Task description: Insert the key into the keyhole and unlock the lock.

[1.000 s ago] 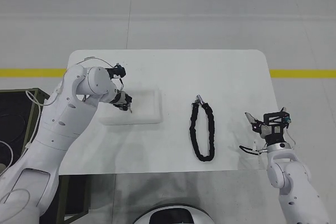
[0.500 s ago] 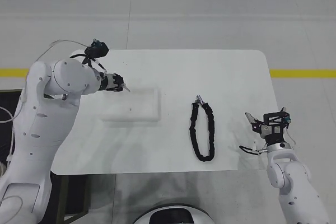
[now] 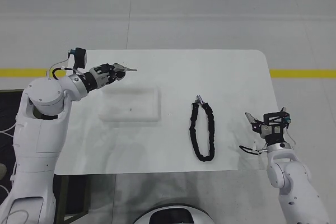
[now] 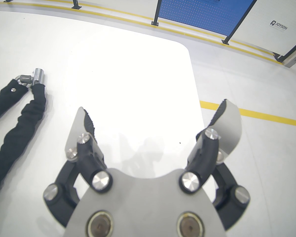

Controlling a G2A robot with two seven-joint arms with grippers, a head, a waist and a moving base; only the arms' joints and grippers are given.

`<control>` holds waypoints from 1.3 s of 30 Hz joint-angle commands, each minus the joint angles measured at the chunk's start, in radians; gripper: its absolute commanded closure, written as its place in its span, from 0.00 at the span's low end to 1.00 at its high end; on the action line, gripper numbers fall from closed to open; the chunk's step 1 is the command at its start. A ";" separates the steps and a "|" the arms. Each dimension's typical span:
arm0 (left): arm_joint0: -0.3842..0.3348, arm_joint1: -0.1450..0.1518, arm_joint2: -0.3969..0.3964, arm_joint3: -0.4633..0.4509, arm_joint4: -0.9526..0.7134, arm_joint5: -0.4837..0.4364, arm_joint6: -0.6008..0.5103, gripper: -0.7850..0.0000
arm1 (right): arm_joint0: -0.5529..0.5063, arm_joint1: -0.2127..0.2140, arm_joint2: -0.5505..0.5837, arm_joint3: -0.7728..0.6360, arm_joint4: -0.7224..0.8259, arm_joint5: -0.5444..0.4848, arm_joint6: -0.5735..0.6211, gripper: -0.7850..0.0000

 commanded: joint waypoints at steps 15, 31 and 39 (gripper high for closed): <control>0.000 0.000 0.000 0.000 0.000 0.000 -0.001 1.00 | 0.166 -0.011 -0.137 -0.113 0.438 -0.208 0.501 0.00; 0.000 0.000 0.000 0.000 0.000 0.000 -0.001 1.00 | 0.799 -0.063 -0.493 0.247 0.353 -0.214 1.304 0.00; 0.000 0.000 0.000 0.000 0.000 0.000 -0.001 1.00 | 0.908 -0.098 -0.548 0.403 0.352 -0.156 1.389 0.27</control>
